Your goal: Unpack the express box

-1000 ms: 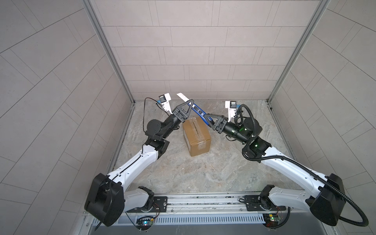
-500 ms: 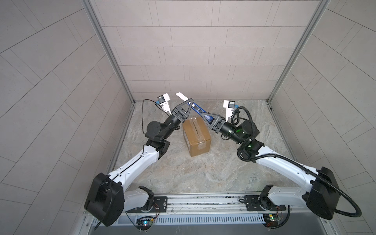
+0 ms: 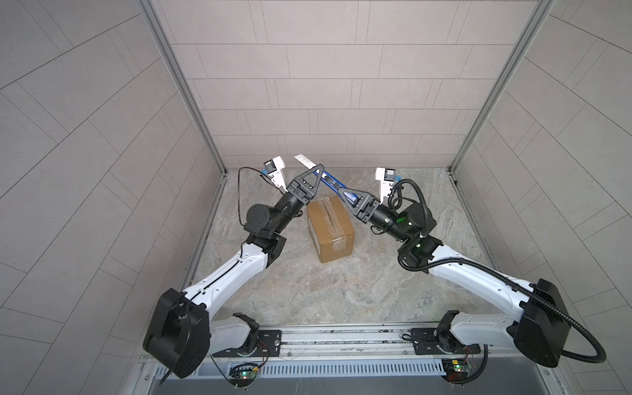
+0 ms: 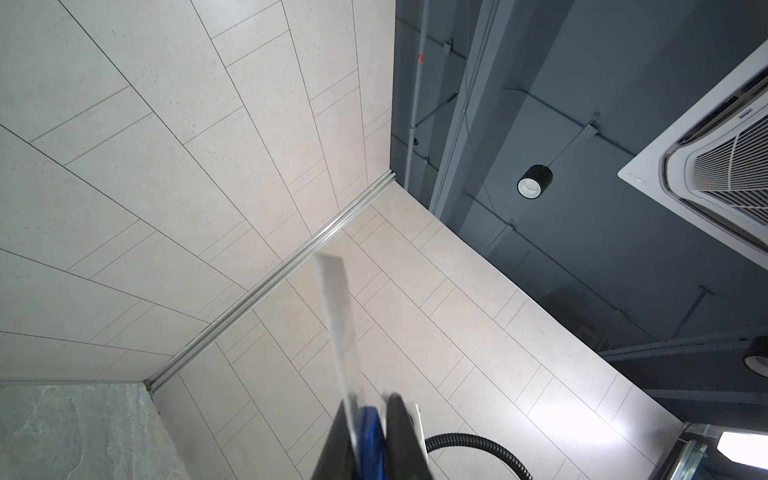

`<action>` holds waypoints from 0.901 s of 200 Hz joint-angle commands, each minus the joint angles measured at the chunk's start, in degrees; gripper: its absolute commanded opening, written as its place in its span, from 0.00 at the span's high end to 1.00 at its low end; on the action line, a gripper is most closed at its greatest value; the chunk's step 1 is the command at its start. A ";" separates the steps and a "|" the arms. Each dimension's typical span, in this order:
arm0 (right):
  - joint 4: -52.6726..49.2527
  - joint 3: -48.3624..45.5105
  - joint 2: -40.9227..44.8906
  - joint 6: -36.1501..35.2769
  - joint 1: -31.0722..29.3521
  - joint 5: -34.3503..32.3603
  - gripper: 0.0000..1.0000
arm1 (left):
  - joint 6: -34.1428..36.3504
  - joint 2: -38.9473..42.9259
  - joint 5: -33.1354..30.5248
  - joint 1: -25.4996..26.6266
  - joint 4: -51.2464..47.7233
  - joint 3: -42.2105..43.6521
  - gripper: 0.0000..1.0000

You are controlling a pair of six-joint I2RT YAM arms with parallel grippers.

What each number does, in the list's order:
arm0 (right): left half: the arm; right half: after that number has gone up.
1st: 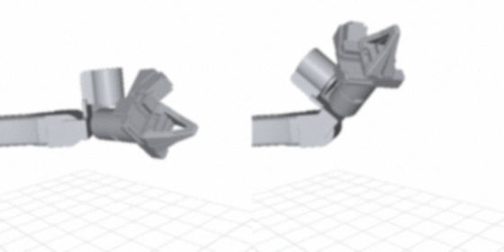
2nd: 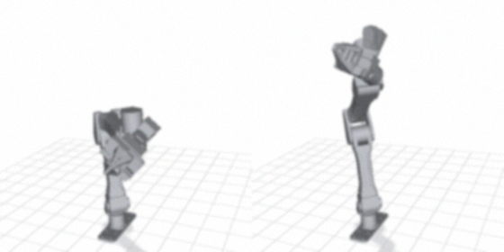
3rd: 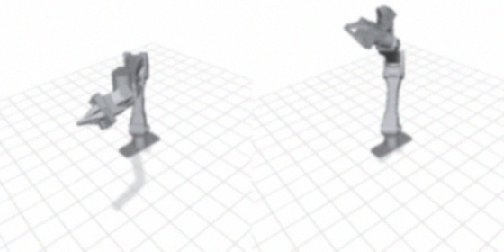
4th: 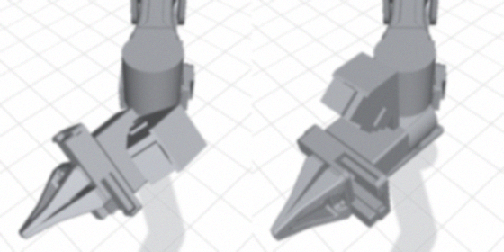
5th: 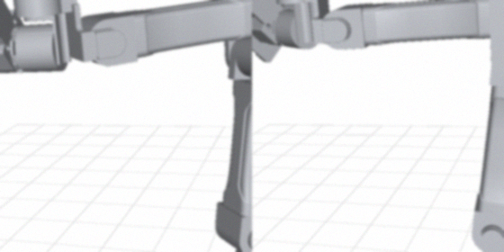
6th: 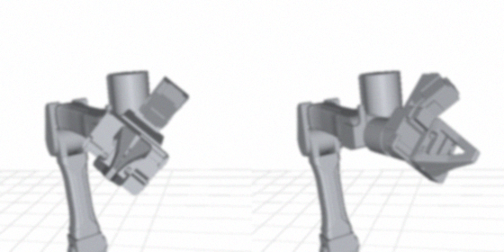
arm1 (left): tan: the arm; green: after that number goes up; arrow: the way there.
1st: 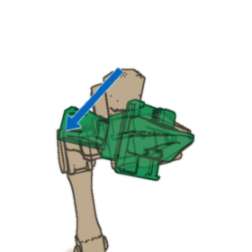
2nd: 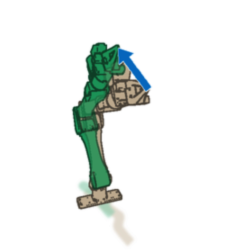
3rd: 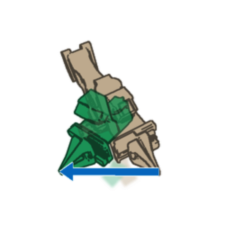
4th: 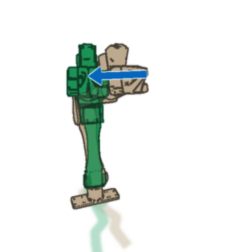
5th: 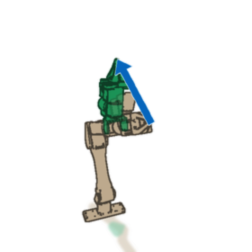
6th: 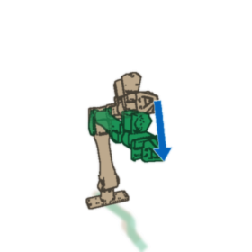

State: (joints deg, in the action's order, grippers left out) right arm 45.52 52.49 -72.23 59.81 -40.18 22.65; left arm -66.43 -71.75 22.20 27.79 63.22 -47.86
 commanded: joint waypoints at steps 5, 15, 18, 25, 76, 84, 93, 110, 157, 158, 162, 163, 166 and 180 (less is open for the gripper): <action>0.80 1.23 0.03 0.63 -0.07 -1.06 1.00 | 2.05 0.45 1.02 0.25 0.58 0.35 1.00; -0.78 1.18 0.66 -0.12 0.01 -1.84 1.00 | 3.14 0.86 1.38 0.25 -1.42 0.24 0.94; -1.57 1.33 0.93 -0.45 0.09 -2.05 1.00 | 3.56 1.03 1.47 0.25 -2.20 0.29 0.85; -4.12 1.64 1.76 -1.72 0.36 -2.61 1.00 | 4.78 1.61 1.62 0.16 -4.66 0.23 0.49; -42.39 9.23 13.92 -20.72 1.32 -21.89 1.00 | 24.60 12.28 -7.09 -0.67 -51.39 -4.43 0.00; -47.89 11.33 14.50 -23.45 1.40 -24.28 1.00 | 28.14 13.34 -9.88 -1.24 -59.19 -5.61 0.00; -53.81 13.93 14.49 -26.23 1.41 -26.59 1.00 | 31.45 13.93 -11.53 -1.88 -65.26 -6.02 0.00; -65.16 19.16 12.78 -30.14 1.29 -29.46 1.00 | 35.24 14.17 -12.96 -3.30 -72.78 -5.34 0.01; -83.56 29.24 4.62 -35.65 -6.15 -34.64 1.00 | 39.93 9.29 -11.43 -3.27 -75.92 -1.52 0.04; -83.79 29.38 4.41 -35.69 -6.45 -34.89 1.00 | 39.96 9.19 -11.41 -3.27 -75.85 -1.44 0.04; -84.75 29.92 3.75 -35.88 -7.40 -35.64 1.00 | 39.91 8.73 -11.29 -3.24 -75.56 -1.31 0.05; -84.95 30.07 3.54 -35.89 -7.65 -35.78 1.00 | 39.90 8.60 -11.25 -3.21 -75.41 -1.25 0.05; -85.64 30.43 3.05 -35.95 -8.33 -36.31 1.00 | 39.82 8.36 -11.09 -3.20 -75.09 -1.07 0.05; -88.34 32.04 0.90 -35.99 -11.07 -37.97 1.00 | 40.10 7.05 -10.77 -2.93 -73.97 -0.64 0.05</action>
State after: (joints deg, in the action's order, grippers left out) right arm -31.07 81.65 -68.64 27.07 -47.22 -9.61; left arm -29.52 -63.40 10.94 24.53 -9.41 -49.45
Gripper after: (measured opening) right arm 0.191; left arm 0.948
